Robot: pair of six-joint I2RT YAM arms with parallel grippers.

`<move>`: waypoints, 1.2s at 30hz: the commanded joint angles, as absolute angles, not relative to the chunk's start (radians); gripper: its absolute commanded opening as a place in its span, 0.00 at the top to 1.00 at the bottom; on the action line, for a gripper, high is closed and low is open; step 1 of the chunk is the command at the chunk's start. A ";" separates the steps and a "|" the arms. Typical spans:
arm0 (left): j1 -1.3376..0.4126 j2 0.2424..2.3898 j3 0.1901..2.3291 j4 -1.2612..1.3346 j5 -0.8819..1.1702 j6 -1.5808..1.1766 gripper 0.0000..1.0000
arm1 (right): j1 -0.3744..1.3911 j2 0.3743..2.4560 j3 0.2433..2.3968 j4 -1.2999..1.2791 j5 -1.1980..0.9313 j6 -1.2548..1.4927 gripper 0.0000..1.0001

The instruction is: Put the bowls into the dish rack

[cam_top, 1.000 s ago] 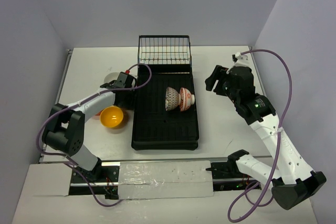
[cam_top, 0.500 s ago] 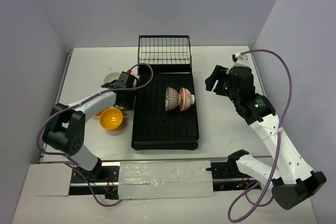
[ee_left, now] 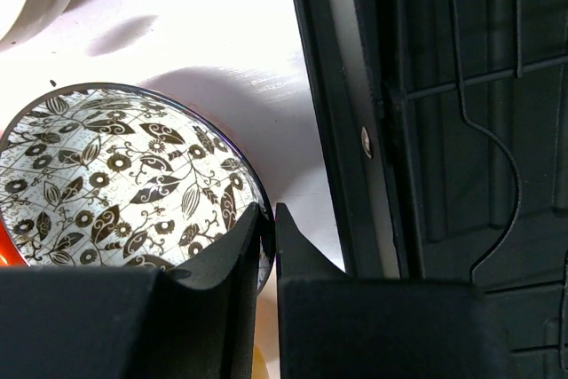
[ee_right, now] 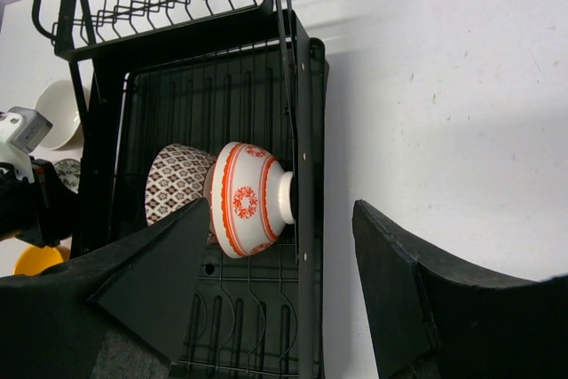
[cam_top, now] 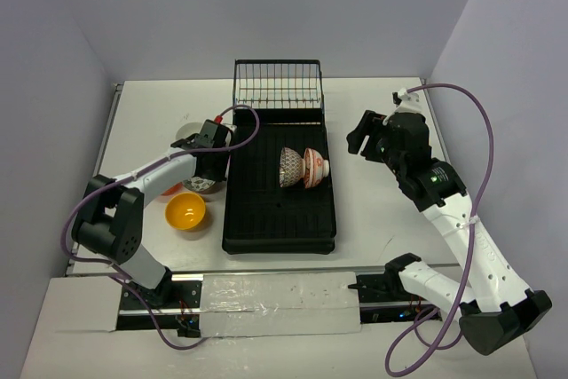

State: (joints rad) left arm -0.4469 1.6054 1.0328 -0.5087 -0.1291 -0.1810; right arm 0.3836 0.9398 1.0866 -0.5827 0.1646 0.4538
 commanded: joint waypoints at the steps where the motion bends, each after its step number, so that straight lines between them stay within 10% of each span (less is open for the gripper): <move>1: -0.451 1.609 1.069 -0.500 -0.089 -0.204 0.90 | 0.391 0.925 1.080 -0.543 0.184 0.445 0.27; 36: -0.370 1.247 1.032 -0.420 0.063 -0.276 1.00 | 0.391 0.936 1.086 -0.554 0.207 0.446 0.27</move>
State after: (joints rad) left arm -0.3851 1.3273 1.0264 -0.5083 0.0257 -0.2512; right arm 0.3836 0.9398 1.0866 -0.5835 0.1909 0.4538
